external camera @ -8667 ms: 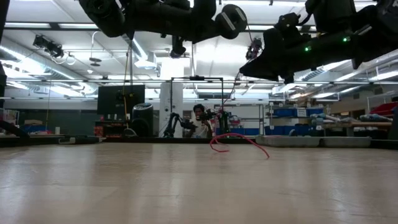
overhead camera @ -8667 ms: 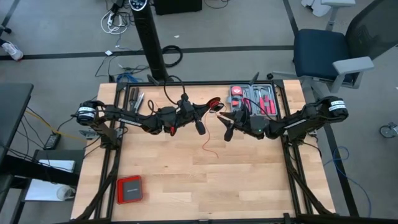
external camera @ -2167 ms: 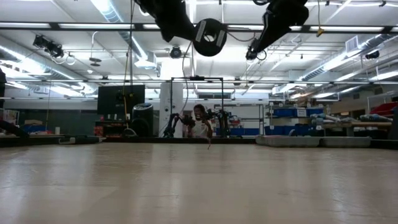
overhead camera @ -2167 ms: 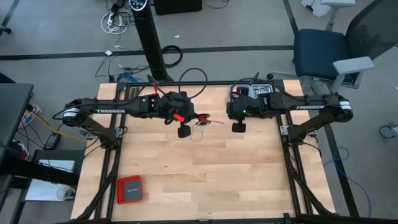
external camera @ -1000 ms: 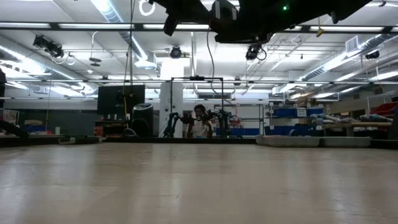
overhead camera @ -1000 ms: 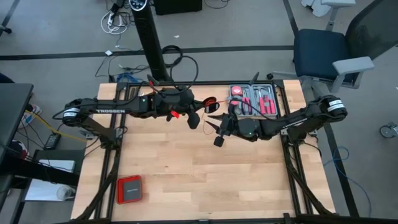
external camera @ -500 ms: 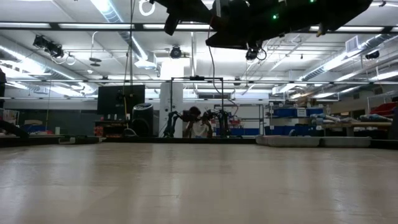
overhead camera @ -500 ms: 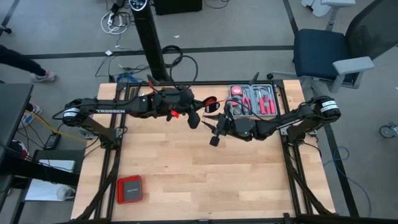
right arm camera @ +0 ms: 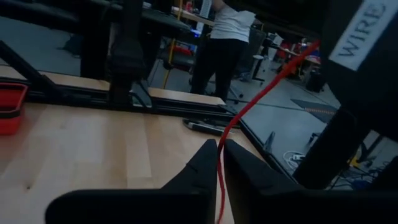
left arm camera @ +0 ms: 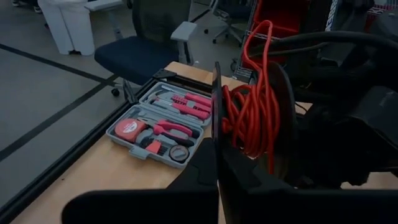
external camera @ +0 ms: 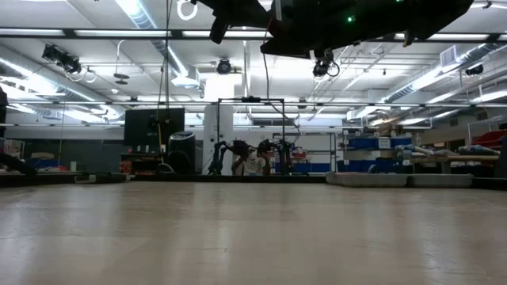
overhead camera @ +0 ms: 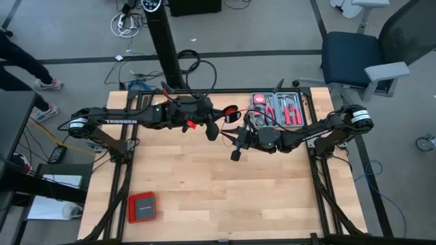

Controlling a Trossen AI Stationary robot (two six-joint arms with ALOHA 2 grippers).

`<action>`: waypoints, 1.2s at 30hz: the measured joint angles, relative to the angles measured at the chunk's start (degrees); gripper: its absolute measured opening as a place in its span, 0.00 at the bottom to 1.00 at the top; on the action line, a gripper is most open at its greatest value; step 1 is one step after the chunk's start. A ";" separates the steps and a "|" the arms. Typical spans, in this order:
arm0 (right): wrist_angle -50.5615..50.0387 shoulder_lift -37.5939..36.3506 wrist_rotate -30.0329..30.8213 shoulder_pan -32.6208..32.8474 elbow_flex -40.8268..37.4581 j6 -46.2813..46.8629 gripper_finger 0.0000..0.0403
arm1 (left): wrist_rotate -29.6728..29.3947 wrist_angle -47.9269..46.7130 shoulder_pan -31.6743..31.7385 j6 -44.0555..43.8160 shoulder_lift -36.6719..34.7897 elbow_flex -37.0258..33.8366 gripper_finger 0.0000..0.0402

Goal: Coil cords
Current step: Coil the red cable wire onto the black spool

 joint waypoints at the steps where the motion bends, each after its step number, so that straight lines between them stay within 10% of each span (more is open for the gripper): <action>1: -0.01 0.00 0.00 -0.19 0.00 0.14 0.08 | 0.00 0.00 0.00 0.00 0.00 0.00 0.00; 11: 1.13 0.00 -0.33 -0.74 0.00 0.81 0.16 | -0.01 -0.02 0.00 0.26 0.00 0.00 0.00; 29: -0.36 -0.37 -0.17 1.45 5.27 -2.90 0.01 | -3.76 -4.95 0.02 3.45 0.00 0.00 0.00; 36: -12.74 -5.41 8.89 5.54 5.27 -5.99 0.00 | -3.86 -10.60 0.00 4.31 0.00 0.00 0.00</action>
